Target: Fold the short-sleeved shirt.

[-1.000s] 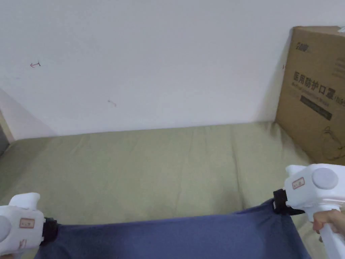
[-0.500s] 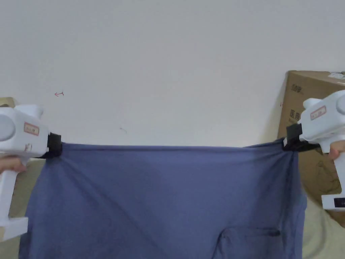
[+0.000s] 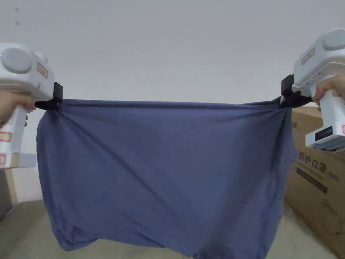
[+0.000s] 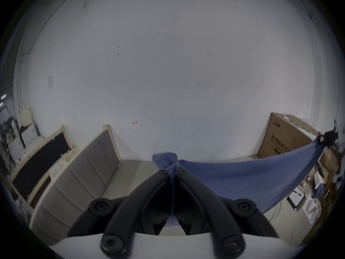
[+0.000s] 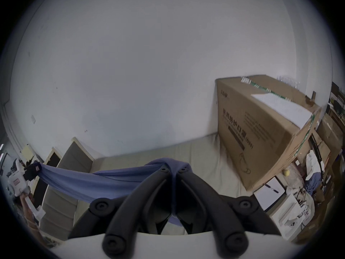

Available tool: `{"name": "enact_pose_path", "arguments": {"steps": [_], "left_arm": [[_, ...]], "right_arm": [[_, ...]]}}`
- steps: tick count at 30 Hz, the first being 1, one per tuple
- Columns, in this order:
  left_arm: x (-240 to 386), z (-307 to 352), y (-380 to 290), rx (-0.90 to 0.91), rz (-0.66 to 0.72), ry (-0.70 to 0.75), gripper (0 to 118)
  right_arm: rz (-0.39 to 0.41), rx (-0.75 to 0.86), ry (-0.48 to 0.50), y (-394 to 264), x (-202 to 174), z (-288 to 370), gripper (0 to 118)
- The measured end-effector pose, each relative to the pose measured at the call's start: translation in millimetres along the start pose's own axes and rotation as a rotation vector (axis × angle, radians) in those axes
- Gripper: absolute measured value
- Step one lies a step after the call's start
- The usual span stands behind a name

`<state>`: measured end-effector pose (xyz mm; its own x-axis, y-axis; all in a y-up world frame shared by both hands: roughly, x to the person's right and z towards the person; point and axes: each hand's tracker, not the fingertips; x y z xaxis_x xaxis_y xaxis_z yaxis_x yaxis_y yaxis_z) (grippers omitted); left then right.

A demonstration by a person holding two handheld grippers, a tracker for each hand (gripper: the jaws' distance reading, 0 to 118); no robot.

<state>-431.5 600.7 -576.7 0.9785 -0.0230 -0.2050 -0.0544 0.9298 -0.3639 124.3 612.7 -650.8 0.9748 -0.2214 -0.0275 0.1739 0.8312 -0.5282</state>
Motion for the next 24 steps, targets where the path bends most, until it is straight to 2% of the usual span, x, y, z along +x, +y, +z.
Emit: {"name": "enact_pose_path", "arguments": {"steps": [2, 4, 7, 10, 13, 17, 19, 20, 24], "left_arm": [[4, 3, 13, 0.002, -0.018, 0.002, 1], [5, 8, 25, 0.032, -0.03, 0.014, 1], [1, 9, 29, 0.075, 0.033, 0.014, 1], [-4, -7, 3, 0.033, 0.033, 0.016, 1], [-7, -38, -47, -0.072, 0.015, 0.01, 1], [-2, -77, -156, -0.214, 0.059, 0.004, 1], [-1, -99, -216, -0.318, 0.08, 0.023, 1], [-16, -134, -238, -0.34, 0.115, 0.013, 1], [-13, -158, -351, -0.475, 0.082, 0.027, 1]], "right_arm": [[-0.042, 0.049, -0.017, 17, -6, 14, 1], [-0.048, 0.081, -0.004, 38, -6, 12, 1], [-0.021, 0.096, 0.012, 37, -13, 17, 1], [0.014, 0.064, 0.013, 17, -13, 4, 1], [0.001, -0.029, -0.004, -21, -2, -31, 1], [-0.025, -0.168, -0.04, -99, 17, -92, 1], [-0.039, -0.254, -0.05, -154, 25, -112, 1], [-0.041, -0.286, -0.055, -183, 30, -126, 1], [-0.086, -0.441, -0.086, -296, 60, -180, 1]]}}
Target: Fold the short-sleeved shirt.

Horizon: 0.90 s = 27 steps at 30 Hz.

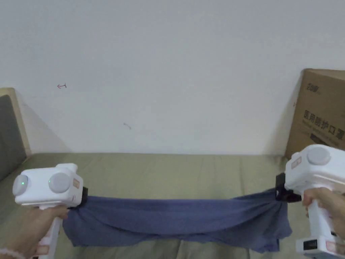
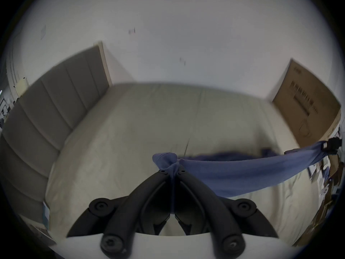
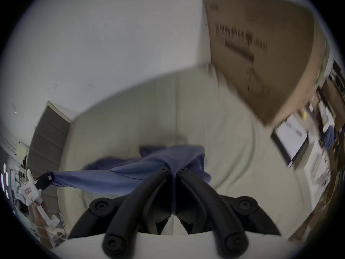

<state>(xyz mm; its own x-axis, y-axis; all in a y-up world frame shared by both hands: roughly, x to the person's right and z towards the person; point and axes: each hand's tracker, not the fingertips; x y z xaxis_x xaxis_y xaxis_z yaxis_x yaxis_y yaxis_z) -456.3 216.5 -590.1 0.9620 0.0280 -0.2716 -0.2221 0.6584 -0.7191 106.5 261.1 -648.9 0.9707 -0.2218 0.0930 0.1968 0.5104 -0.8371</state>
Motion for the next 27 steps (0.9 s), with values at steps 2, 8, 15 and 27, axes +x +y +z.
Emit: {"name": "enact_pose_path", "arguments": {"steps": [2, 8, 15, 27], "left_arm": [[-5, -21, -35, -0.054, 0.025, -0.003, 1], [3, 21, -145, -0.115, 0.106, 0.005, 1], [-36, 52, -217, -0.055, 0.066, 0.009, 1], [-50, 179, -357, -0.062, 0.02, 0.012, 1]], "right_arm": [[-0.002, -0.108, -0.002, -42, 14, -38, 1], [-0.014, -0.213, 0.017, -106, 59, -100, 1], [0.018, -0.17, 0.093, -193, 88, -28, 1], [0.058, -0.134, 0.086, -360, 140, 81, 1]]}}
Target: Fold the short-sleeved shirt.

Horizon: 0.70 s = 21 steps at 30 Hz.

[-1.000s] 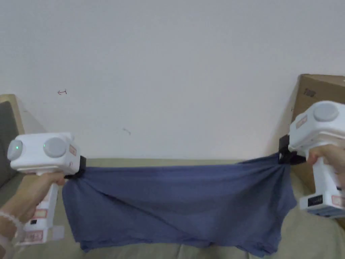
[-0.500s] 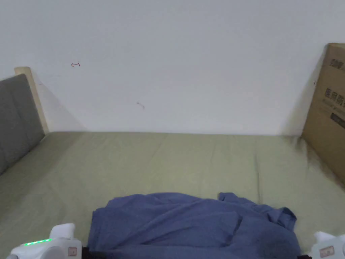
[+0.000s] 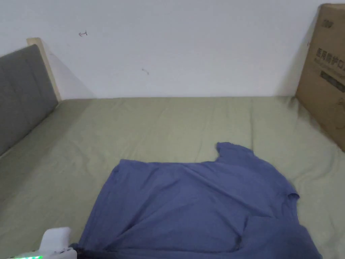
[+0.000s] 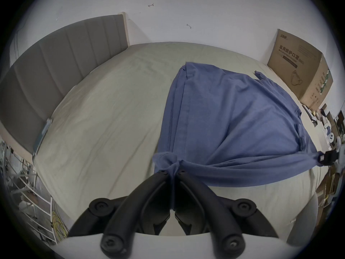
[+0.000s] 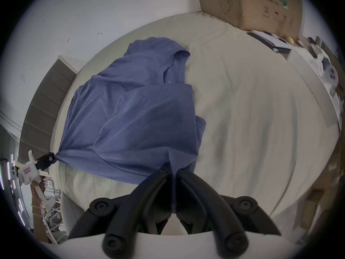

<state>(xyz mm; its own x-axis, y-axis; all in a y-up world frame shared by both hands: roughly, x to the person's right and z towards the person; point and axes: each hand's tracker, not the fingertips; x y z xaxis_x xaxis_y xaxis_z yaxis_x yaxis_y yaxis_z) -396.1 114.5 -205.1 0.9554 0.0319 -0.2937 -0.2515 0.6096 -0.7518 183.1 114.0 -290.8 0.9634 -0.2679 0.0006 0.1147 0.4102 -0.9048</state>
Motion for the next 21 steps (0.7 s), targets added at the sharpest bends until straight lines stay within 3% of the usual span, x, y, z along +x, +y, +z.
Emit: {"name": "enact_pose_path", "arguments": {"steps": [3, 8, 9, 10, 11, 12, 13, 14, 15, 19, 20, 21], "left_arm": [[-13, 12, -27, -0.024, -0.007, -0.008, 1], [-25, 19, -57, -0.051, -0.004, -0.033, 1], [-20, 28, -54, -0.057, 0.001, -0.05, 7], [-20, 29, -53, -0.051, 0.024, -0.045, 22], [-20, 30, -52, -0.055, 0.047, -0.025, 48], [-22, 33, -51, -0.066, 0.049, -0.023, 88], [-33, 32, -51, -0.061, 0.061, -0.033, 106], [-36, 40, -53, -0.035, 0.079, -0.05, 110], [-39, 51, -54, 0.014, 0.096, -0.062, 110], [-50, 81, -58, 0.064, 0.107, -0.084, 107], [-51, 86, -60, 0.079, 0.101, -0.091, 100], [-54, 89, -67, 0.094, 0.092, -0.086, 75]], "right_arm": [[-0.039, -0.02, 0.001, -35, 9, 9, 1], [-0.033, -0.006, -0.002, -61, 12, 10, 2], [-0.028, 0.022, -0.007, -61, 12, 11, 3], [-0.024, 0.032, -0.012, -61, 11, 11, 10], [-0.021, 0.032, -0.018, -60, 9, 13, 24], [-0.019, 0.039, -0.031, -59, 7, 15, 44], [-0.006, 0.051, -0.031, -60, 6, 18, 77], [0.014, 0.066, -0.032, -62, 5, 22, 93], [0.032, 0.088, -0.037, -63, 3, 28, 99], [0.074, 0.273, -0.063, -70, -12, 56, 98], [0.065, 0.31, -0.059, -71, -14, 60, 96], [0.052, 0.329, -0.028, -72, -18, 65, 87]]}}
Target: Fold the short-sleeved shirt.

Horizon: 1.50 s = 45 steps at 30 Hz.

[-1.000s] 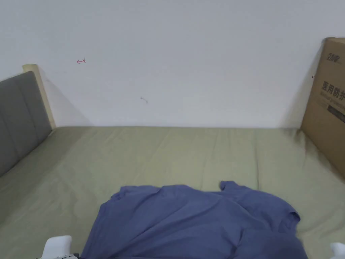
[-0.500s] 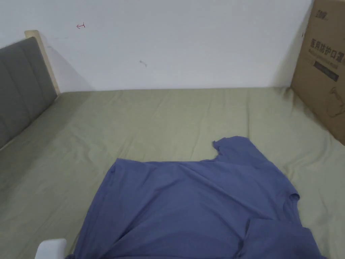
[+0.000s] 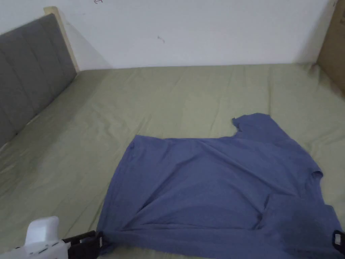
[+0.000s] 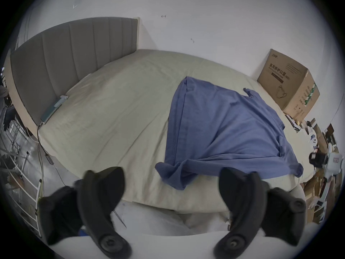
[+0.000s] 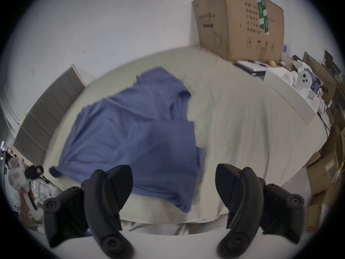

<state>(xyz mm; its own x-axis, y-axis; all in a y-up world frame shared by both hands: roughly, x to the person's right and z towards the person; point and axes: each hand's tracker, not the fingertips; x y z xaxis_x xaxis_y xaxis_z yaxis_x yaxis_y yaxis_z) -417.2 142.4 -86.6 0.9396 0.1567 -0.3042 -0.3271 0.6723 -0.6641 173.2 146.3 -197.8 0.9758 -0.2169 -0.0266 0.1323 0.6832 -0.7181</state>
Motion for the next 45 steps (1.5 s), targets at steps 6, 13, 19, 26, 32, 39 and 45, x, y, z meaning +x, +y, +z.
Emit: {"name": "enact_pose_path", "arguments": {"steps": [6, 13, 19, 26, 32, 39, 45], "left_arm": [[9, 7, -18, 0.031, -0.036, 0.036, 0], [11, -11, -18, 0.056, -0.019, 0.09, 23], [26, -31, -10, -0.012, -0.078, 0.041, 97], [17, -58, -11, -0.056, -0.041, -0.005, 2], [17, -54, -5, -0.052, -0.034, 0.014, 2], [20, -55, -3, -0.082, -0.084, 0.031, 2], [23, -53, 1, -0.089, -0.071, 0.044, 2]], "right_arm": [[0.002, 0.066, 0.067, -4, -29, 18, 4], [0.068, -0.028, 0.1, -23, -46, 2, 0], [-0.007, -0.062, 0.091, -23, -29, -3, 0], [-0.009, -0.146, 0.001, -34, -8, -20, 62], [0.022, -0.173, -0.07, -34, 2, -37, 108], [-0.058, -0.287, -0.061, -22, 8, -72, 5], [0.07, -0.213, -0.087, -18, -7, -43, 5]]}}
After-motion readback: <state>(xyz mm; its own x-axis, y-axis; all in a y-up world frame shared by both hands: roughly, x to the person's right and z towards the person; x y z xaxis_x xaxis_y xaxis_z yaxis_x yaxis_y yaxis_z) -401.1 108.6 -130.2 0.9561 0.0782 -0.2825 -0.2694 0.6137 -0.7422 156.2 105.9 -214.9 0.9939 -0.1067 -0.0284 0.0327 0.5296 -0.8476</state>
